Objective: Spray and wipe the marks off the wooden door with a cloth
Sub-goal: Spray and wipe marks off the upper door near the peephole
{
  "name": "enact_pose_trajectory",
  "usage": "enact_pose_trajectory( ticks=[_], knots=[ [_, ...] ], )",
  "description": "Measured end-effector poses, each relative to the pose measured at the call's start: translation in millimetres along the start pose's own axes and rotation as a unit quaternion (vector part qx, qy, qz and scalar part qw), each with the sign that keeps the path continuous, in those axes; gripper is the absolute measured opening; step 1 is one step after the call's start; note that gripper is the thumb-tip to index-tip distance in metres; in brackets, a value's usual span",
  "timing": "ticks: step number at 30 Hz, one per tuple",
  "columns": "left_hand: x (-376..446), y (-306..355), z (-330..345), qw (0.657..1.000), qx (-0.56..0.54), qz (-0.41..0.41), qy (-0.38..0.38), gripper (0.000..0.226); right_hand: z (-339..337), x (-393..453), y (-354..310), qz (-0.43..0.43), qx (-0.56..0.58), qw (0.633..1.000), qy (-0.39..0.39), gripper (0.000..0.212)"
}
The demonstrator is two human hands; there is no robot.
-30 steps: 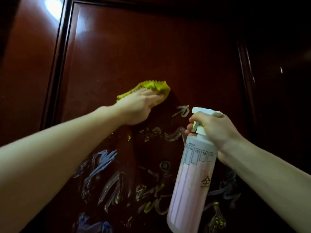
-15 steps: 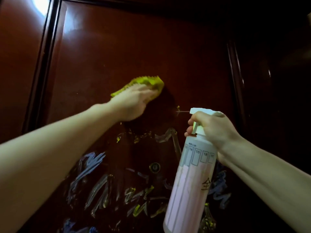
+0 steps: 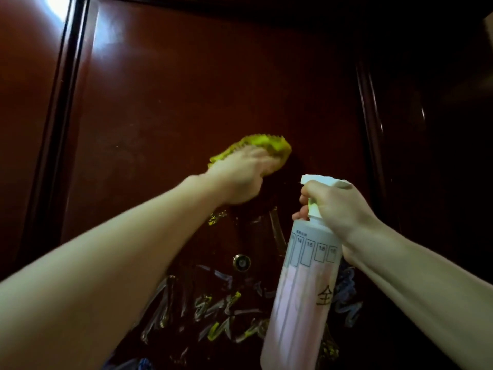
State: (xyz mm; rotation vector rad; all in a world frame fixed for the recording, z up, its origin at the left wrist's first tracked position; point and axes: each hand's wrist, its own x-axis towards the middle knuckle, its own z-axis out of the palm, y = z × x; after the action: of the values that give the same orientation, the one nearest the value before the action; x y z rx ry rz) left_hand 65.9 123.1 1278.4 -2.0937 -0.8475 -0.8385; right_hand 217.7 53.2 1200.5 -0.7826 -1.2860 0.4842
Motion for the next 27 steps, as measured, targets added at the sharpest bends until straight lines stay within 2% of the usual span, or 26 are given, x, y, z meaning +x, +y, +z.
enact_pose_trajectory(
  ticks=[2, 7, 9, 12, 14, 17, 22, 25, 27],
  knots=[
    [8.4, -6.6, 5.9, 0.999, 0.012, 0.007, 0.037, 0.058, -0.2, 0.3, 0.6, 0.005, 0.027, 0.999, -0.017, 0.01],
    [-47.1, -21.7, 30.8, 0.993, 0.038, 0.108, 0.024, 0.06, 6.8, -6.7, 3.8, 0.002, 0.039, 0.998, -0.05, 0.007],
    [-62.2, -42.7, 22.1, 0.994, 0.057, 0.078, 0.06, 0.053, 12.1, -10.7, 8.3, 0.005, 0.014, 0.998, -0.053, 0.011],
    [-69.6, -79.1, -2.5, 0.98, 0.087, -0.036, 0.176, 0.038, 24.9, -14.6, 12.6, 0.016, 0.03, 0.997, -0.075, 0.009],
    [-76.8, -102.8, -17.3, 0.971, 0.096, -0.084, 0.203, 0.039, 37.6, -16.7, 13.4, 0.021, 0.056, 0.993, -0.1, 0.006],
    [-95.1, -126.5, -25.4, 0.975, 0.097, -0.086, 0.183, 0.041, 58.2, -19.9, 15.0, -0.004, 0.036, 0.993, -0.113, 0.003],
    [-133.4, -116.1, -11.3, 0.989, 0.062, -0.063, 0.121, 0.05, 85.7, -25.5, 21.2, -0.003, 0.016, 0.994, -0.112, 0.011],
    [-164.2, -103.5, 8.8, 0.991, 0.082, 0.012, 0.103, 0.055, 98.1, -31.4, 26.9, 0.029, 0.068, 0.987, -0.142, 0.008],
    [-177.8, -96.1, 24.6, 0.988, 0.116, 0.076, 0.063, 0.059, 104.9, -34.2, 30.2, 0.028, 0.066, 0.987, -0.145, 0.006]
  ],
)
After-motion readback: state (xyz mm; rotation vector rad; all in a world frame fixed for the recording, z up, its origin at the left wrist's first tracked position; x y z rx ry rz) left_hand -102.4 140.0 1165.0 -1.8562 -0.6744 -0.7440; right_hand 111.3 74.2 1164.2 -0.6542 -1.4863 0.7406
